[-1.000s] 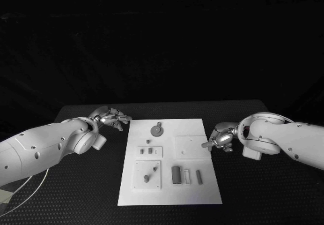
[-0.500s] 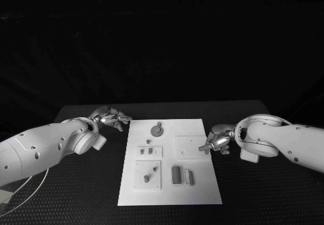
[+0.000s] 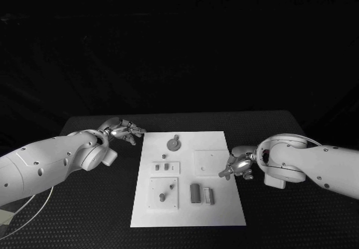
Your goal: Assemble the parts on the task board
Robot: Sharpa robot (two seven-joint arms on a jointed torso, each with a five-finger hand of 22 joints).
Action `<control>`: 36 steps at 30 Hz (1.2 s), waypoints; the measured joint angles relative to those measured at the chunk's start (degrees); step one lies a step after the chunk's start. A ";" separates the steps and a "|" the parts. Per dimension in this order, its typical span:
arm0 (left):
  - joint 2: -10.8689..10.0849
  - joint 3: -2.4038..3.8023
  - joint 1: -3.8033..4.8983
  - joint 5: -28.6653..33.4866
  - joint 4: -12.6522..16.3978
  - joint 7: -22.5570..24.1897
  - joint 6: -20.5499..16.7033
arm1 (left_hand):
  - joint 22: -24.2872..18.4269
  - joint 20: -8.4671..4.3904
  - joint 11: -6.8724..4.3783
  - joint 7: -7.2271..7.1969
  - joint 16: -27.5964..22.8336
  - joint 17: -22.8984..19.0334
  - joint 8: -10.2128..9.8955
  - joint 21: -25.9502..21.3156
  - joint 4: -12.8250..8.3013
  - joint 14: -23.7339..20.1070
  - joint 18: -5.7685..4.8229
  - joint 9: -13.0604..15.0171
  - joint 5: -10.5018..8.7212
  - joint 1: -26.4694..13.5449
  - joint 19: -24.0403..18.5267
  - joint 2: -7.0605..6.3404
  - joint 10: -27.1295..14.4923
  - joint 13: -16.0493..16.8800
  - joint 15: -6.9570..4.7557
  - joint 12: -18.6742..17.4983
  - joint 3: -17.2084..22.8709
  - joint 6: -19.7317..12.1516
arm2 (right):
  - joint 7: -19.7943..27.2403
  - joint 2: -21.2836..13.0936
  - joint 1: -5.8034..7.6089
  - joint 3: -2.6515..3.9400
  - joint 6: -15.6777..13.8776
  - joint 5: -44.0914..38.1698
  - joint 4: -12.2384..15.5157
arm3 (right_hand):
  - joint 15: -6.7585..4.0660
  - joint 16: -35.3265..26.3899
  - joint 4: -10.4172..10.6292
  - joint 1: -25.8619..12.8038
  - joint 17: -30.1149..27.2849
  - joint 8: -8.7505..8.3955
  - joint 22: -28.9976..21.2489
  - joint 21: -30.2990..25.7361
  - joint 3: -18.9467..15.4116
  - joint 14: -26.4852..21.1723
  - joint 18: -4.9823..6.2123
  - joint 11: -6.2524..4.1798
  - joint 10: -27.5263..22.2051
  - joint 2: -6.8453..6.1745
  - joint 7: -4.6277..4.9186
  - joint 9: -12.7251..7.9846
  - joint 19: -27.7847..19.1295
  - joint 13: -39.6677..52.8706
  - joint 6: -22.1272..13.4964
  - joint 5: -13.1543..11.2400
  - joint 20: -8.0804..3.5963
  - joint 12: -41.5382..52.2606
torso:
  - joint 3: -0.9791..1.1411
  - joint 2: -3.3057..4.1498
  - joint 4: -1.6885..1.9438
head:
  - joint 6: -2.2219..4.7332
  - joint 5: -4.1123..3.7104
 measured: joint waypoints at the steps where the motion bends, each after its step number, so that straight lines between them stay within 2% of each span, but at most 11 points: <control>1: 0.00 0.00 0.00 0.00 0.01 0.00 0.00 | 0.00 0.00 0.00 0.00 0.00 0.00 0.00 0.00 0.00 0.00 0.00 0.00 0.00 0.00 0.00 0.00 0.00 0.00 0.00 0.00 0.00 0.00 | -0.18 0.01 -0.03 -0.10 -0.06 -0.03 0.12 | 0.00 0.00 -0.54 -0.62 0.00 0.00 0.00 0.00 0.29 0.00 0.00 0.00 0.00 0.01 0.00 0.00 0.00 -0.03 0.00 0.00 0.00 0.00 | -0.01 0.00 0.00 | 0.00 0.00; 7: -0.04 0.00 0.01 0.00 0.08 -0.03 0.00 | 0.00 -0.12 0.00 0.00 0.04 -0.01 0.00 0.00 -0.16 0.00 0.00 0.00 0.00 0.00 0.12 0.00 0.00 -0.01 0.00 0.00 -0.16 0.00 | -1.36 1.12 -0.64 -1.92 -0.59 -0.18 0.79 | 0.04 0.00 -1.69 -2.66 0.00 0.00 0.00 0.00 1.42 -0.04 0.00 0.00 0.00 -0.02 0.00 0.00 -0.01 -0.11 0.00 0.00 0.01 0.00 | -0.01 0.00 -0.02 | -0.09 -0.03; 10: -0.05 0.01 0.01 0.00 0.10 -0.04 0.01 | 0.00 -0.22 0.00 0.00 0.04 -0.01 0.00 0.00 -0.16 0.00 0.00 0.00 0.00 0.00 0.22 0.00 0.00 -0.01 0.00 0.00 -0.16 0.00 | -1.81 2.07 -1.47 -2.24 -0.95 -0.19 0.64 | 0.05 0.00 -1.92 -2.94 -0.01 0.00 0.00 0.00 1.65 -0.05 0.00 0.00 0.00 -0.22 0.00 -0.01 -0.01 -0.12 0.00 0.00 0.02 0.00 | -0.01 0.00 -0.03 | -0.16 -0.04; 11: -0.04 0.02 0.01 0.00 0.10 -0.04 0.01 | 0.00 -0.22 0.00 0.00 0.04 -0.01 0.00 0.00 -0.11 0.00 0.00 0.00 0.00 0.00 0.22 0.00 0.00 -0.01 0.00 0.00 -0.20 0.00 | -1.93 2.33 -1.70 -2.27 -1.08 -0.19 0.53 | 0.05 0.00 -1.92 -3.18 0.00 0.00 0.00 0.00 1.65 -0.05 0.00 0.00 0.00 0.03 0.00 -0.01 -0.01 -0.12 0.00 0.00 0.02 0.00 | 0.00 0.00 -0.03 | -0.18 -0.04; 17: -0.08 0.01 0.01 0.00 0.16 -0.07 0.06 | 0.01 -0.22 0.00 0.00 0.04 -0.01 0.00 0.00 -0.01 0.00 0.00 0.01 0.00 0.00 0.22 0.00 0.00 -0.01 0.00 0.00 -0.31 0.00 | -2.58 3.90 -3.20 -2.44 -1.65 -0.07 -0.23 | 0.08 0.00 -2.32 -4.00 -0.01 0.00 0.00 0.00 2.05 -0.08 0.00 0.00 0.00 -0.35 0.00 -0.01 -0.21 -0.18 0.00 0.00 0.23 0.00 | 0.01 0.01 0.04 | -0.44 -0.07; 29: -0.13 0.01 0.01 0.00 0.25 -0.11 0.08 | 0.01 -0.22 0.00 0.00 0.04 0.02 0.00 0.00 -0.01 0.00 0.00 -0.05 0.00 0.00 0.22 0.00 0.00 -0.01 0.00 0.00 -0.31 0.00 | -3.23 6.10 -4.55 -2.60 -2.17 -0.03 -2.04 | 0.07 0.00 -2.30 -5.64 -0.07 0.00 0.00 0.00 3.17 -0.08 0.00 0.00 0.00 -0.81 -0.07 -0.02 -0.22 -0.24 -0.10 0.00 0.24 0.00 | 0.02 0.02 0.04 | -0.82 0.07; 36: -0.15 0.01 0.01 -0.01 0.28 -0.12 0.08 | 0.01 -0.21 0.00 0.00 0.04 0.03 0.00 0.00 -0.01 0.00 0.00 -0.05 0.00 -0.22 0.21 0.22 0.00 -0.02 0.00 0.00 -0.31 0.00 | -3.44 7.08 -5.15 -2.60 -2.12 -0.33 -2.91 | -0.04 0.00 -2.18 -5.88 -0.07 0.18 0.00 0.00 3.34 0.04 0.00 0.00 0.00 -0.57 -0.07 -0.01 -0.22 -0.24 -0.10 0.00 0.24 0.00 | 0.01 0.02 0.04 | -1.01 0.10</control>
